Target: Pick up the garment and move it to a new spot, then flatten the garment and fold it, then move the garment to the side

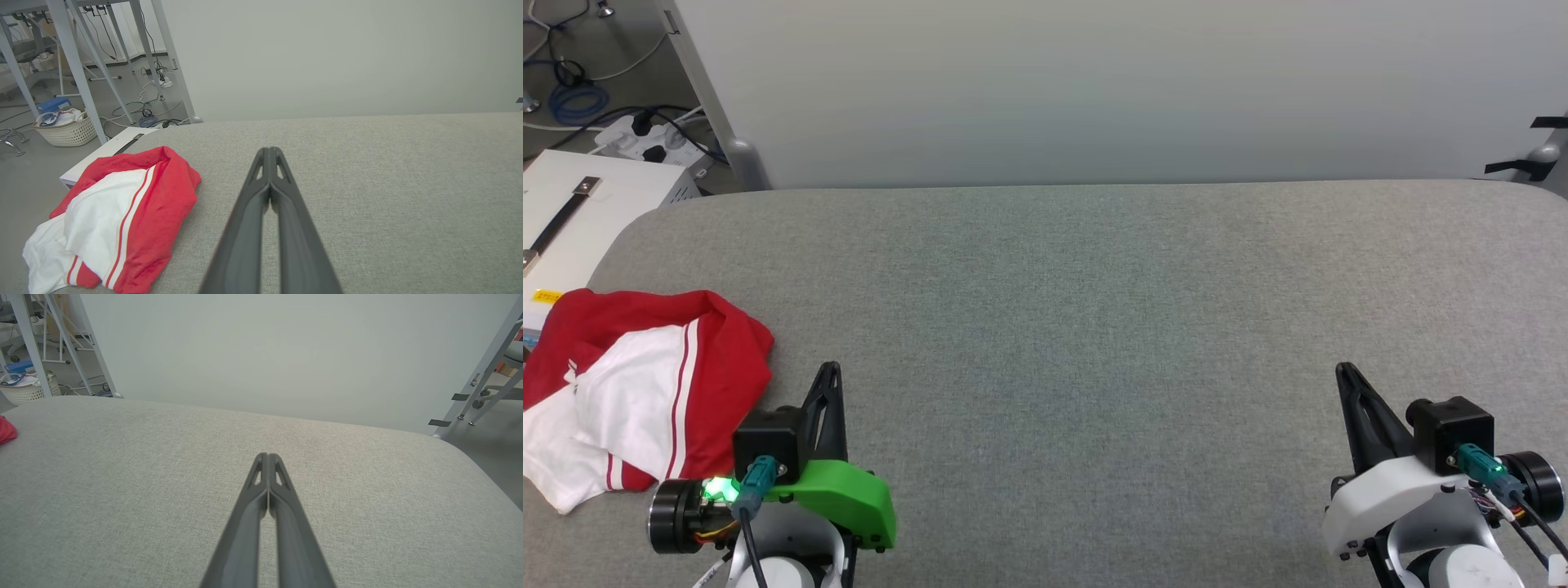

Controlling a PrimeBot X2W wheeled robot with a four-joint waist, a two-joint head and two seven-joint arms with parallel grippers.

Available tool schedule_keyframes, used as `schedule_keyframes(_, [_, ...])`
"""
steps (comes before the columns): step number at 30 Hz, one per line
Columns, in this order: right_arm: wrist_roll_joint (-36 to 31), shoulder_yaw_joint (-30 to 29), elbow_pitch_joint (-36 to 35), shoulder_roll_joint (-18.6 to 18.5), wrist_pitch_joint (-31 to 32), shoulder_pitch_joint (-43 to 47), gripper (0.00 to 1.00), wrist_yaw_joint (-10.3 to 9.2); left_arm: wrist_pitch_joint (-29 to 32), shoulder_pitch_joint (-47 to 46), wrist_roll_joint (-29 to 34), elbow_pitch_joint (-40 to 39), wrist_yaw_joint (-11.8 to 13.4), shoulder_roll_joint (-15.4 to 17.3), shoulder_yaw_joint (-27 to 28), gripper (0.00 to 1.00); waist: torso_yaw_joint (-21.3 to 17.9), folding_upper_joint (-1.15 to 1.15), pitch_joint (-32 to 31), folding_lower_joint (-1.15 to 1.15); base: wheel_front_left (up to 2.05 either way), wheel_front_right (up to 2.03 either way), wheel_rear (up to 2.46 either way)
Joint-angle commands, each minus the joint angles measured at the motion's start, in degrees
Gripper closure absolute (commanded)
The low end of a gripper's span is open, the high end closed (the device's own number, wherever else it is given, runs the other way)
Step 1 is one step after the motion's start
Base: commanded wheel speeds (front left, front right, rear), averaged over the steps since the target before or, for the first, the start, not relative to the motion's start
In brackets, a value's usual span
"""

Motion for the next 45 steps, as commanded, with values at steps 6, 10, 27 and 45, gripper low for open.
schedule_keyframes(6, [-0.6,0.0,-0.3,-0.2,0.0,0.4,1.0,0.11,-0.1,0.6,0.5,-0.1,-0.2,-0.2,0.0,1.0,0.0,0.0,0.0,0.0,0.0,0.0,0.0])
schedule_keyframes(10, [-0.6,0.0,-0.3,-0.2,0.0,0.4,1.0,0.11,-0.1,0.6,0.5,-0.1,-0.2,-0.2,0.0,1.0,0.0,0.0,0.0,0.0,0.0,0.0,0.0])
schedule_keyframes(27, [0.9,-0.5,-0.1,0.0,-0.9,0.1,0.0,0.0,-0.9,0.2,-0.2,-0.2,0.6,0.0,-0.2,0.0,0.0,0.0,0.1,0.0,0.0,0.0,0.0])
schedule_keyframes(45, [3.0,-1.1,-1.5,0.0,-3.0,1.1,0.0,0.01,-3.0,0.9,-1.0,-0.9,1.6,0.0,-0.2,0.0,0.0,0.0,0.1,0.0,0.0,0.0,0.0])
